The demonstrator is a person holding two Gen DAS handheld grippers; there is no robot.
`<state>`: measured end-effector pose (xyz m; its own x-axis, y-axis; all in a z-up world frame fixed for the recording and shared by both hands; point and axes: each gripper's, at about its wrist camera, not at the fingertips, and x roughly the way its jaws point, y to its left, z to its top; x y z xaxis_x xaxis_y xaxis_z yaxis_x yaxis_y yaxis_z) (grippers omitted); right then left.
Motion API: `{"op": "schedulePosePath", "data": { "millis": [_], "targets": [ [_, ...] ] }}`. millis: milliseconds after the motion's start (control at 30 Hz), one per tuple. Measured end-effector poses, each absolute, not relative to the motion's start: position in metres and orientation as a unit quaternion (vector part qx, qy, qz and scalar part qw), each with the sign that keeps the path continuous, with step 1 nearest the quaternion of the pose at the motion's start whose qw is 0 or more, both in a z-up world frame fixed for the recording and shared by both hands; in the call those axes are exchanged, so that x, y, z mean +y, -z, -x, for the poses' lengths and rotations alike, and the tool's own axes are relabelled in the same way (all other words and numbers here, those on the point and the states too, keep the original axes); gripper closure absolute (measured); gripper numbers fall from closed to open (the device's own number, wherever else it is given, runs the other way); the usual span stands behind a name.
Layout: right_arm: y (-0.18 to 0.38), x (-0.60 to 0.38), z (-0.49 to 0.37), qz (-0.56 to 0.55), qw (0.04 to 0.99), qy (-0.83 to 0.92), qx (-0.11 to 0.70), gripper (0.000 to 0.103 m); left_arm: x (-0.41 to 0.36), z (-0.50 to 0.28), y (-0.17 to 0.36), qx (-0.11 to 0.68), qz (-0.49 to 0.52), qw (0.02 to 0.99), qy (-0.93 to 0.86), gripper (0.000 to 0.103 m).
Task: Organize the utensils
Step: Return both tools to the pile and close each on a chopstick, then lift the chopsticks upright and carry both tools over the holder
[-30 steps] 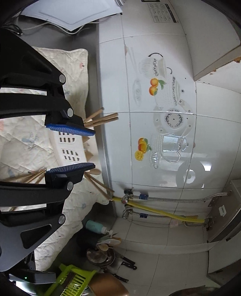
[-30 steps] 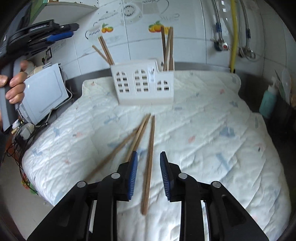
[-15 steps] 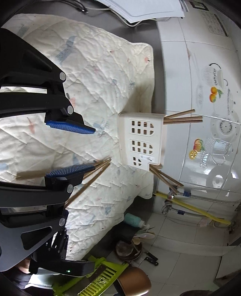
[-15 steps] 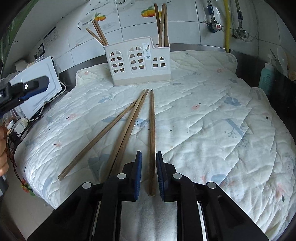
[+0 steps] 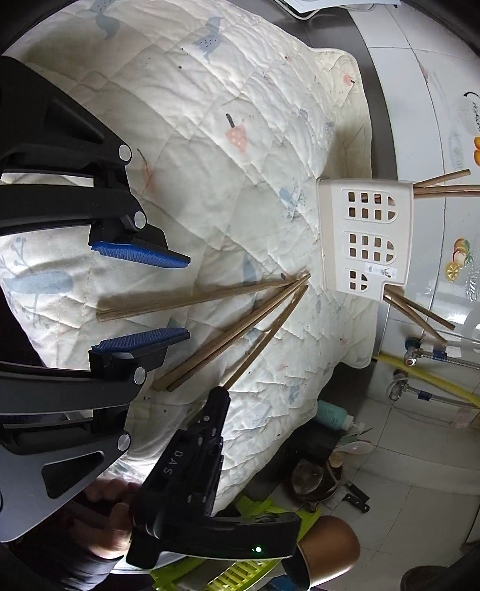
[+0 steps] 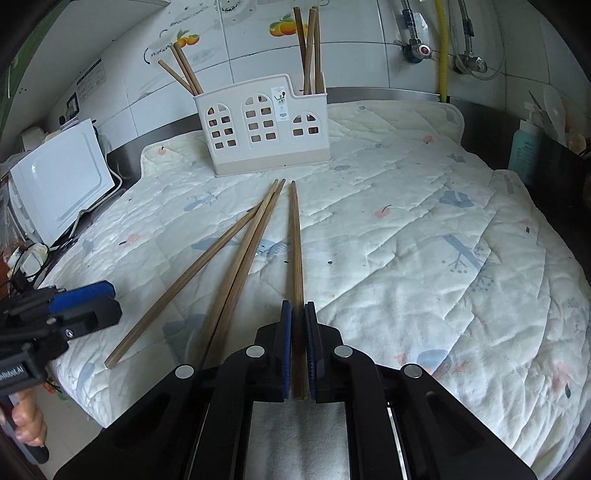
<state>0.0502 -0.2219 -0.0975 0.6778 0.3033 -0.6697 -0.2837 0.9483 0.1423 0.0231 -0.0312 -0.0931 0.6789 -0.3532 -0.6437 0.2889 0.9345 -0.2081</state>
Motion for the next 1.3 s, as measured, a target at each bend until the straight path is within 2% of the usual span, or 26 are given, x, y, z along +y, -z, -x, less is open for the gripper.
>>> {"op": "schedulePosePath", "data": {
  "millis": [33, 100, 167, 367, 567, 767, 1300],
  "targets": [
    [0.096, -0.223, -0.049, -0.013, 0.917, -0.16, 0.366, 0.096, -0.034, -0.024, 0.096, 0.363, 0.043, 0.914, 0.178, 0.075],
    [0.091, -0.224, -0.048, -0.01, 0.919, -0.159, 0.362, 0.096, -0.039, -0.026, 0.101, 0.367, 0.041, 0.911, 0.181, 0.077],
    [0.084, -0.226, -0.046, -0.008, 0.922, -0.158, 0.354, 0.096, -0.043, -0.027, 0.103, 0.368, 0.036, 0.911, 0.183, 0.082],
    [0.06, -0.229, -0.041, -0.003, 0.933, -0.156, 0.325, 0.096, -0.048, -0.033, 0.112, 0.374, 0.031, 0.91, 0.179, 0.083],
    [0.041, -0.227, -0.036, 0.003, 0.939, -0.163, 0.304, 0.096, -0.047, -0.039, 0.114, 0.372, 0.029, 0.913, 0.165, 0.095],
    [0.028, -0.223, -0.034, 0.009, 0.94, -0.171, 0.294, 0.096, -0.043, -0.04, 0.107, 0.367, 0.036, 0.916, 0.156, 0.097],
    [-0.059, -0.219, -0.067, 0.062, 0.936, -0.227, 0.264, 0.097, 0.003, -0.055, 0.031, 0.286, 0.067, 0.942, 0.161, 0.098]
  ]
}}
